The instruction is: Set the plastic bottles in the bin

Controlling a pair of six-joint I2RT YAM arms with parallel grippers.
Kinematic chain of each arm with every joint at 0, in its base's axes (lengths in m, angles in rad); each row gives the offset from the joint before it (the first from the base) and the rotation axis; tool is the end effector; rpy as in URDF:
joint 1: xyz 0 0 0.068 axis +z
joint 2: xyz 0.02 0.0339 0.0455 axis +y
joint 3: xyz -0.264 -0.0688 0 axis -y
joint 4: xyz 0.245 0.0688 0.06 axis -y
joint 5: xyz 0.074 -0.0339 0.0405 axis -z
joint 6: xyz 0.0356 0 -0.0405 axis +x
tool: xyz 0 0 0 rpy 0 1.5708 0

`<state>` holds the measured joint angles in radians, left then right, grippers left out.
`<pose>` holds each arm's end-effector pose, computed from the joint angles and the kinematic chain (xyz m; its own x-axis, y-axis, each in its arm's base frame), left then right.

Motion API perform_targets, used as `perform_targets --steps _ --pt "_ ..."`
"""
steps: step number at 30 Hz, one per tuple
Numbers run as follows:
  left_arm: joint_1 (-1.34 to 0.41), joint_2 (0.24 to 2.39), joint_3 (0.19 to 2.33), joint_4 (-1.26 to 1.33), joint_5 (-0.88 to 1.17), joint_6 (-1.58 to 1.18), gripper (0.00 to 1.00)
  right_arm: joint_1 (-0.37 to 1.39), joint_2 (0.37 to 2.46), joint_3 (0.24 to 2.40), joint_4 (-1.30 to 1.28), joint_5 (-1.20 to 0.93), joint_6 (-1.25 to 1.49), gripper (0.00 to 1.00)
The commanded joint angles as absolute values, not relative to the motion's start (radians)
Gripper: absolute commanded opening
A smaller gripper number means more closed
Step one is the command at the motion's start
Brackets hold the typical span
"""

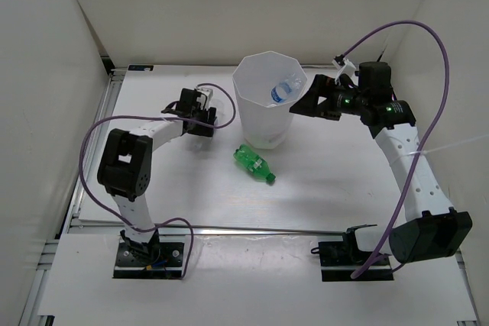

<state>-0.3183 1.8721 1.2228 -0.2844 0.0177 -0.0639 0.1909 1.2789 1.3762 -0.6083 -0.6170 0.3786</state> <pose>0.3749 -0.1242 0.1772 -0.7825 0.1906 -0.5927 0.2735 0.9605 -0.0522 0.2631 0.0718 0.3995 -0.6865 0.1744 -0.7059 -0.4267 0.6894 0.5853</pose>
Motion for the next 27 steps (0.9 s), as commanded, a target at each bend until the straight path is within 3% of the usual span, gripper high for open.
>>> perform_targets --steps 1,8,11,20,27 --pt "-0.295 1.753 1.184 -0.278 -0.020 -0.064 0.29 0.189 1.289 1.368 -0.584 -0.637 0.373 1.00" --pt "-0.285 1.600 1.075 -0.278 -0.110 -0.077 0.29 0.189 1.289 1.368 -0.566 -0.678 0.405 1.00" --pt "-0.264 1.523 1.138 -0.278 -0.138 -0.066 0.28 0.189 1.289 1.358 -0.555 -0.689 0.414 1.00" --pt "-0.253 1.552 1.737 -0.278 -0.017 -0.129 0.25 0.189 1.256 1.348 -0.555 -0.698 0.423 1.00" --pt "-0.342 1.678 2.046 -0.278 0.164 -0.301 0.26 0.169 1.161 1.358 -0.565 -0.625 0.423 1.00"
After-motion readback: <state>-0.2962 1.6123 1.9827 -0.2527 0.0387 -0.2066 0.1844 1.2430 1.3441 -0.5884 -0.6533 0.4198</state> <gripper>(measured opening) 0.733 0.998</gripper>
